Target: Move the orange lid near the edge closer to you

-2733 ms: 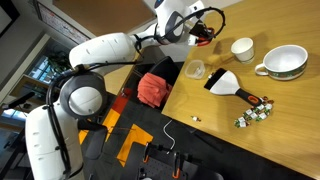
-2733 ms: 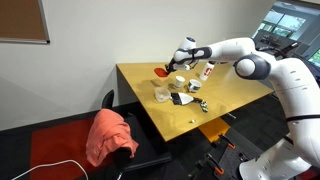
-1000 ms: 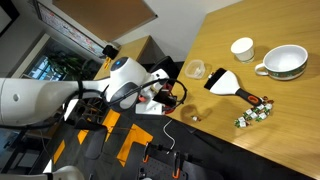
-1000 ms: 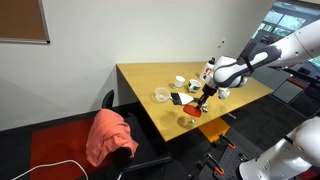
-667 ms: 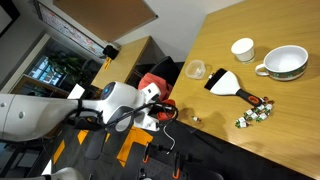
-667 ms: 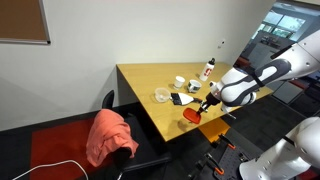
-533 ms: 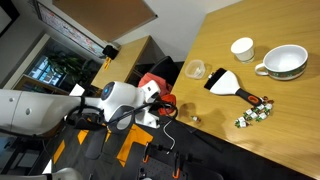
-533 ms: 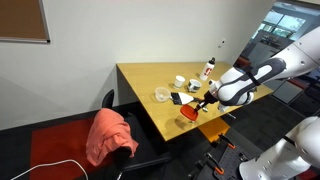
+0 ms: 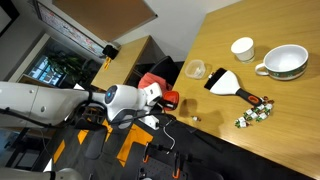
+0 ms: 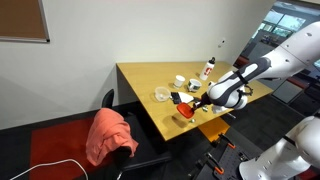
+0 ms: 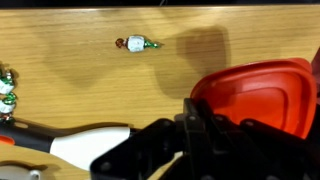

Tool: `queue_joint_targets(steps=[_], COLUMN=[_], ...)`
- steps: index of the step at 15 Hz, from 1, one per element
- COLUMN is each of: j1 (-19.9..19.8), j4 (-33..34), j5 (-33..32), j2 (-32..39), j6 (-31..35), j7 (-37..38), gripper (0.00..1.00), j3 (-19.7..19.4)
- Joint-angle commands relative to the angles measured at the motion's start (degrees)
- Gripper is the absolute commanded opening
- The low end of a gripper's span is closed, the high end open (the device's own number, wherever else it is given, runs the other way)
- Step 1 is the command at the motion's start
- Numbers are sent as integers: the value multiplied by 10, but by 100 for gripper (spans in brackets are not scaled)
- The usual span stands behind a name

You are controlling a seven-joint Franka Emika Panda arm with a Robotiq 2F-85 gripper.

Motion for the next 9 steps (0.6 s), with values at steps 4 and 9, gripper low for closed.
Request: queue_joint_targets(steps=[4, 9], j1=[-4, -1], j4=[24, 87], j5=[16, 15], j2=[83, 166], j6=[82, 89], j7=[31, 45], gripper=[2, 2], j3=[22, 18])
